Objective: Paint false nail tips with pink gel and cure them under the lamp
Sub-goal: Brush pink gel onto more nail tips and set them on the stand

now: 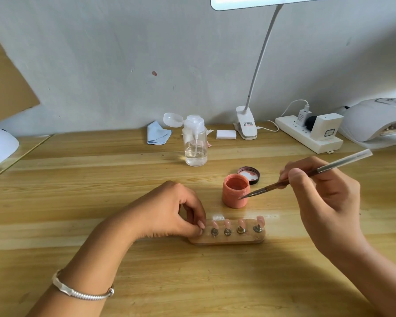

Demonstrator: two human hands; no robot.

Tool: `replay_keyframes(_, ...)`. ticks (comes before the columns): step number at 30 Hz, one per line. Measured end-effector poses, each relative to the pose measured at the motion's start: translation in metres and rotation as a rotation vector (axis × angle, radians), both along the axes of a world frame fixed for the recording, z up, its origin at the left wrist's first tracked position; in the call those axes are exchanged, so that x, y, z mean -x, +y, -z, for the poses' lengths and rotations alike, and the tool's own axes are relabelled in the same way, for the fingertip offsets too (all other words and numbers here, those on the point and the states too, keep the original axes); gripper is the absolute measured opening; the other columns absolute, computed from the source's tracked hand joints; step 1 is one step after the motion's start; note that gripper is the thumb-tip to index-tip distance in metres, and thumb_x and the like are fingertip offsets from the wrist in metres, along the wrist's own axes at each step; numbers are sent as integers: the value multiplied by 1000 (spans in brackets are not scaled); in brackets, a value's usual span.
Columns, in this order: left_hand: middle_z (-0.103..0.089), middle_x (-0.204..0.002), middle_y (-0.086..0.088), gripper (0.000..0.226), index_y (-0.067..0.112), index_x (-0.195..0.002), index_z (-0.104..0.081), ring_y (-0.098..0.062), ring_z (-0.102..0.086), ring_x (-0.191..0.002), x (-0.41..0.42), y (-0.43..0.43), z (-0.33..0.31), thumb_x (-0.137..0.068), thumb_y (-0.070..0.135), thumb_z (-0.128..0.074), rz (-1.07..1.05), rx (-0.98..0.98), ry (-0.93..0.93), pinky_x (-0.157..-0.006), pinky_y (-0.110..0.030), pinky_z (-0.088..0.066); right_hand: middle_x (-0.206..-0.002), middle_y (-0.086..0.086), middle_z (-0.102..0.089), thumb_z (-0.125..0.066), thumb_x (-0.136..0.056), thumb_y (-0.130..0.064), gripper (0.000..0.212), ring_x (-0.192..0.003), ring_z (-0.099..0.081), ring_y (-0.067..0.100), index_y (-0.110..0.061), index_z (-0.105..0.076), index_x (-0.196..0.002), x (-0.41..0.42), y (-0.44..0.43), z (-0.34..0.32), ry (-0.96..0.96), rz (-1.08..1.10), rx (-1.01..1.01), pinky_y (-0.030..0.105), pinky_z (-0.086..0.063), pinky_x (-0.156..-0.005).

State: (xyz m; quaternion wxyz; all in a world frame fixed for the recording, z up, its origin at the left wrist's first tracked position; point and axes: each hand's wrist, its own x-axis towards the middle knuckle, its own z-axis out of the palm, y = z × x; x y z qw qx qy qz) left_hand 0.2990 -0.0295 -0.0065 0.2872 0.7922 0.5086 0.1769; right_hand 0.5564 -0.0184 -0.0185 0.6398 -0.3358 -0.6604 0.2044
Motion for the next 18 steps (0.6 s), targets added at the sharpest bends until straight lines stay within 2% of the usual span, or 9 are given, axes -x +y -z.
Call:
replay_keyframes(2, -72, -74, 19, 13, 32, -74, -75, 0, -67, -72, 0, 0, 1, -67, 22, -78, -45, -99, 10, -62, -14, -47, -74, -2, -65, -52, -89, -23, 24, -72, -61, 11, -8, -64, -75, 0, 0, 0, -14, -8, 6, 18, -46, -74)
replay_keyframes(4, -72, -71, 19, 14, 28, -73, -75, 4, -66, -66, 0, 0, 2, -70, 15, -78, -91, -191, -75, -57, -5, -39, -76, -4, -66, -52, -92, -25, 24, -75, -62, 11, -10, -65, -79, 0, -1, -1, -42, -32, 10, 17, -45, -76)
replay_keyframes(5, -72, -71, 18, 12, 27, -73, -75, 3, -65, -64, -2, -1, 2, -71, 16, -78, -107, -224, -141, -57, -5, -39, -79, -4, -67, -53, -94, -26, 23, -77, -62, 13, -12, -66, -81, 0, -2, -1, -64, -54, 7, 17, -45, -77)
replay_keyframes(7, -72, -72, 14, 6, 28, -77, -75, 2, -62, -63, -7, -2, 2, -71, 28, -77, -130, -244, -275, -54, -16, -42, -85, -3, -68, -53, -97, -28, 21, -83, -64, 15, -15, -67, -89, 1, -3, -1, -117, -116, -5, 19, -46, -80)
replay_keyframes(9, -73, -73, 12, 10, 31, -81, -77, 3, -59, -64, -11, -3, 2, -72, 30, -79, -133, -227, -356, -55, -22, -43, -91, -1, -69, -54, -98, -28, 20, -88, -66, 17, -15, -68, -94, 3, -5, 0, -162, -173, -16, 20, -47, -82)
replay_keyframes(13, -75, -75, 7, 15, 25, -77, -79, 5, -59, -64, -13, -3, 2, -73, 12, -84, -132, -171, -393, -58, -12, -42, -96, 0, -68, -54, -98, -27, 18, -92, -66, 15, -16, -68, -98, 6, -7, -1, -206, -200, -47, 16, -46, -83)
replay_keyframes(18, -76, -77, 3, 18, 21, -77, -80, -1, -62, -67, -14, -4, -1, -75, 4, -83, -152, -136, -406, -58, -14, -45, -96, -4, -68, -54, -98, -26, 18, -94, -66, 14, -15, -68, -98, 4, -6, -1, -211, -203, -48, 15, -45, -84)
